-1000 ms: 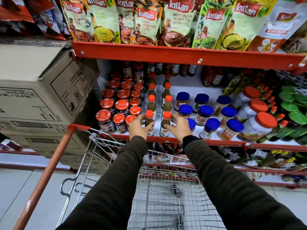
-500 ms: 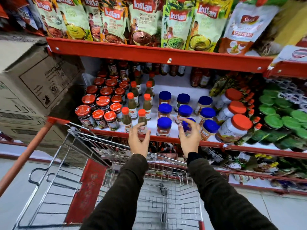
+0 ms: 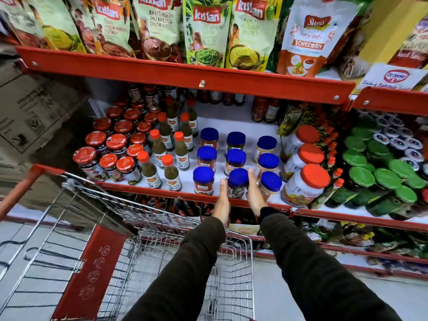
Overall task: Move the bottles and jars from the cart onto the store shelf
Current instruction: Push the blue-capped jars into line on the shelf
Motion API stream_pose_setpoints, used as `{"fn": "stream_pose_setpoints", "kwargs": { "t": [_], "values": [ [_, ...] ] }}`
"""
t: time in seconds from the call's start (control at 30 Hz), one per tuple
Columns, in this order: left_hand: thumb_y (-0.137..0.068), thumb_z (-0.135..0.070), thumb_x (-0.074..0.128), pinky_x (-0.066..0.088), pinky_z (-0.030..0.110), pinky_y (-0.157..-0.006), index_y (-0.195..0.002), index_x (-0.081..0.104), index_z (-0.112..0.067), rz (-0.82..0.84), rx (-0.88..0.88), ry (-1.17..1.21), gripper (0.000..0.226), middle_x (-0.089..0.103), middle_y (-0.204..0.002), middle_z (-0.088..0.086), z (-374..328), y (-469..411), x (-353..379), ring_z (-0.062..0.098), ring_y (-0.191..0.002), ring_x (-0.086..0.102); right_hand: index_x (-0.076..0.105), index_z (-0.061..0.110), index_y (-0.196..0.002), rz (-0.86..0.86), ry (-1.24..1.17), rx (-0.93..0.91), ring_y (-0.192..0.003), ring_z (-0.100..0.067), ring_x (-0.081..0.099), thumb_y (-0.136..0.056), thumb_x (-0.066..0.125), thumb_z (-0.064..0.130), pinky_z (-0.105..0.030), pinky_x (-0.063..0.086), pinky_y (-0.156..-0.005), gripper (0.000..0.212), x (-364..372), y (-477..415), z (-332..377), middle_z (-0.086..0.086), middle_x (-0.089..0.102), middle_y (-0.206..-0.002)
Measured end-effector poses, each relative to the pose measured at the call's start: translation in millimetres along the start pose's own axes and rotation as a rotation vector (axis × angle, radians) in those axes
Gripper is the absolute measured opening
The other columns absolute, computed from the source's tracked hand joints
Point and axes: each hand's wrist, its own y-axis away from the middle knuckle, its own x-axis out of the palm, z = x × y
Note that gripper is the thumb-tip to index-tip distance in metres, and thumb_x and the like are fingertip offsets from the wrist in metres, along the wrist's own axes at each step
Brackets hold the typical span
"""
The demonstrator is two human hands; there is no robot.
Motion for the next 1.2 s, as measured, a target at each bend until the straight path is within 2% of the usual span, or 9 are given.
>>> {"fn": "stream_pose_setpoints", "kwargs": {
  "t": [0.23,0.33,0.4,0.47,0.7,0.83,0.93,1.03,1.2],
  "values": [
    [-0.071,-0.092,0.027,0.017,0.045,-0.122,-0.147,0.032,-0.040,0.053,0.016,-0.036,0.092,0.033,-0.158,0.001,-3.2,-6.9,-8.6,0.017,-0.147,0.027,0.039,0.029,-0.150,0.042,0.039,-0.005,-0.144,-0.015,0.038,-0.093,0.020,0.073,-0.044,0.022,-0.124,0.074,1.5,15.3,-4.4,0.001,0.046,-0.154],
    [-0.068,-0.088,0.026,-0.007,0.047,-0.121,-0.153,-0.006,-0.019,0.307,-0.014,-0.130,0.114,-0.016,-0.159,0.024,-17.3,-4.4,3.2,0.033,-0.150,-0.009,0.016,0.032,-0.159,0.076,0.029,0.189,-0.156,-0.031,0.013,-0.086,0.024,0.085,-0.053,0.005,-0.126,0.091,33.5,20.3,-13.7,-0.006,0.020,-0.168],
    [-0.067,-0.091,0.033,0.013,0.038,-0.118,-0.148,0.017,-0.036,0.207,0.041,-0.101,0.100,0.006,-0.162,0.021,-12.1,-11.8,-2.9,0.031,-0.151,0.004,0.008,0.028,-0.160,0.132,-0.052,0.212,-0.157,-0.032,0.004,-0.083,0.026,0.089,-0.053,-0.002,-0.125,0.100,33.4,26.2,-23.9,-0.008,0.008,-0.170],
    [-0.064,-0.096,0.028,0.024,0.037,-0.118,-0.137,0.033,-0.055,0.001,0.061,-0.123,0.084,0.030,-0.160,0.003,-3.2,-15.6,-15.2,0.019,-0.148,0.025,0.020,0.038,-0.157,0.031,-0.002,0.106,-0.156,-0.020,0.015,-0.089,0.024,0.082,-0.048,0.009,-0.126,0.081,24.8,27.3,-11.6,0.000,0.019,-0.168],
    [-0.074,-0.090,0.025,0.019,0.046,-0.122,-0.144,0.030,-0.048,0.008,0.103,-0.169,0.082,0.037,-0.156,-0.007,6.8,-23.4,-25.2,0.012,-0.144,0.030,0.032,0.037,-0.153,0.094,0.044,-0.021,-0.150,-0.010,0.026,-0.085,0.024,0.084,-0.046,0.017,-0.126,0.083,1.2,30.0,-13.6,0.007,0.032,-0.163],
    [-0.087,-0.074,0.031,0.027,0.045,-0.119,-0.145,0.035,-0.038,-0.198,0.190,-0.195,0.068,0.036,-0.156,-0.003,24.2,-16.8,-18.4,0.015,-0.143,0.033,0.043,0.031,-0.146,-0.117,-0.034,-0.057,-0.145,-0.016,0.039,-0.097,0.032,0.067,-0.048,0.027,-0.123,0.062,-4.9,36.3,-33.0,0.000,0.043,-0.157],
    [-0.098,-0.050,0.040,0.052,0.036,-0.093,-0.119,0.057,-0.017,-0.413,0.229,-0.088,0.043,0.061,-0.121,0.004,42.2,-8.1,-5.0,0.023,-0.115,0.058,0.058,0.029,-0.119,-0.349,-0.124,-0.119,-0.126,-0.022,0.057,-0.104,0.038,0.048,-0.050,0.043,-0.112,0.032,-13.0,47.6,-48.9,-0.002,0.063,-0.132],
    [-0.102,-0.039,0.039,0.056,0.031,-0.075,-0.098,0.067,-0.009,-0.362,0.199,-0.019,0.042,0.069,-0.094,0.009,47.4,-4.8,13.2,0.026,-0.091,0.065,0.055,0.021,-0.115,-0.462,-0.160,-0.163,-0.123,-0.030,0.056,-0.104,0.040,0.044,-0.051,0.046,-0.106,0.030,-28.2,55.2,-54.0,-0.007,0.062,-0.126],
    [-0.098,-0.056,0.030,0.031,0.038,-0.117,-0.137,0.053,-0.021,-0.094,0.137,-0.083,0.057,0.050,-0.147,0.001,37.4,-24.0,49.7,0.015,-0.137,0.043,0.035,0.022,-0.149,-0.409,-0.146,-0.117,-0.135,-0.010,0.036,-0.104,0.034,0.049,-0.030,0.028,-0.112,0.052,-49.1,51.0,-47.2,-0.002,0.029,-0.159]
  ]
}}
